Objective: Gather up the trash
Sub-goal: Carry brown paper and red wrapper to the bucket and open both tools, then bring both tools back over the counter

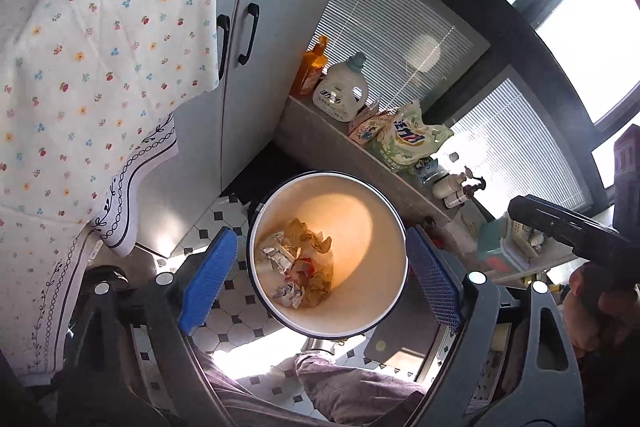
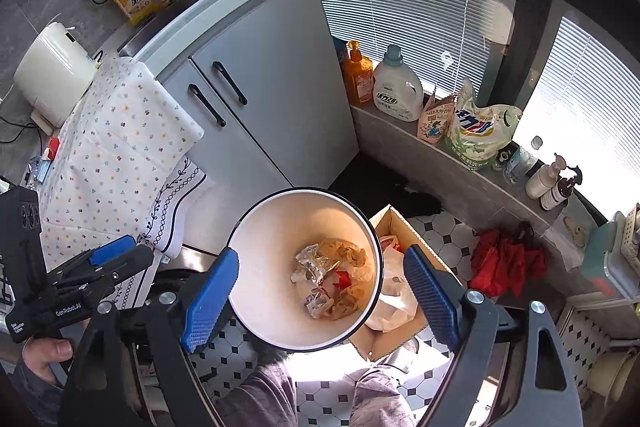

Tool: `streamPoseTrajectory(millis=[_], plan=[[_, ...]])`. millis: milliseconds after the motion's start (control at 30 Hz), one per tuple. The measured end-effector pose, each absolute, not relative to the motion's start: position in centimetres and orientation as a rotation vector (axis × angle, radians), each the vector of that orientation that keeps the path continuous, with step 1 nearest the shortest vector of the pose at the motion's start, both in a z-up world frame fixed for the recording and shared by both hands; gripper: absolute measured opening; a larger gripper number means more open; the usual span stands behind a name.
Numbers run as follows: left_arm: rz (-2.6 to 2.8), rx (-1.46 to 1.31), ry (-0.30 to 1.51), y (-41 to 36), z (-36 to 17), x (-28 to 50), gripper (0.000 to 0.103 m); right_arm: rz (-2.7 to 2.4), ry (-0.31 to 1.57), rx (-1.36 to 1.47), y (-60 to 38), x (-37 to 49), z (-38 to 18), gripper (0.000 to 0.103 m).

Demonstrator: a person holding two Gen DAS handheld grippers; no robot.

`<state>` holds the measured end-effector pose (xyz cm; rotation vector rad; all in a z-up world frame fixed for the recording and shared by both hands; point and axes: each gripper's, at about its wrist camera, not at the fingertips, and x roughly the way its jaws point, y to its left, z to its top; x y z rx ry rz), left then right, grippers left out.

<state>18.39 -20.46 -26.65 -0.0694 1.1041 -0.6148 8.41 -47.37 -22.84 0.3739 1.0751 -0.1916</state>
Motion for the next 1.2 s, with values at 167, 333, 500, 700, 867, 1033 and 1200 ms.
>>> streamPoseTrajectory(millis=[167, 333, 500, 700, 867, 1033, 1200], plan=[[-0.528, -0.095, 1.025, -16.2, -23.8, 19.1, 0.090, -0.134, 1.023, 0.351, -45.0, 10.7, -21.0, 0.093], [-0.436, -0.116, 0.960, -11.9, -21.2, 19.6, 0.092, -0.064, 0.972, 0.328, -42.2, 13.2, -18.9, 0.095], [-0.357, -0.165, 0.906, -7.6, -19.2, 19.6, 0.093, -0.006, 0.932, 0.305, -39.1, 15.7, -17.3, 0.095], [-0.259, -0.209, 0.838, -2.2, -17.4, 19.9, 0.097, 0.068, 0.895, 0.271, -34.9, 18.6, -15.6, 0.095], [-0.196, -0.244, 0.811, 1.8, -16.3, 20.4, 0.097, 0.133, 0.842, 0.220, -31.0, 20.7, -14.1, 0.095], [-0.168, -0.297, 0.798, 5.9, -16.0, 20.7, 0.097, 0.189, 0.799, 0.191, -27.0, 22.5, -13.1, 0.095], [-0.115, -0.333, 0.755, 9.9, -16.0, 21.4, 0.097, 0.245, 0.714, 0.113, -22.7, 23.4, -12.0, 0.095]])
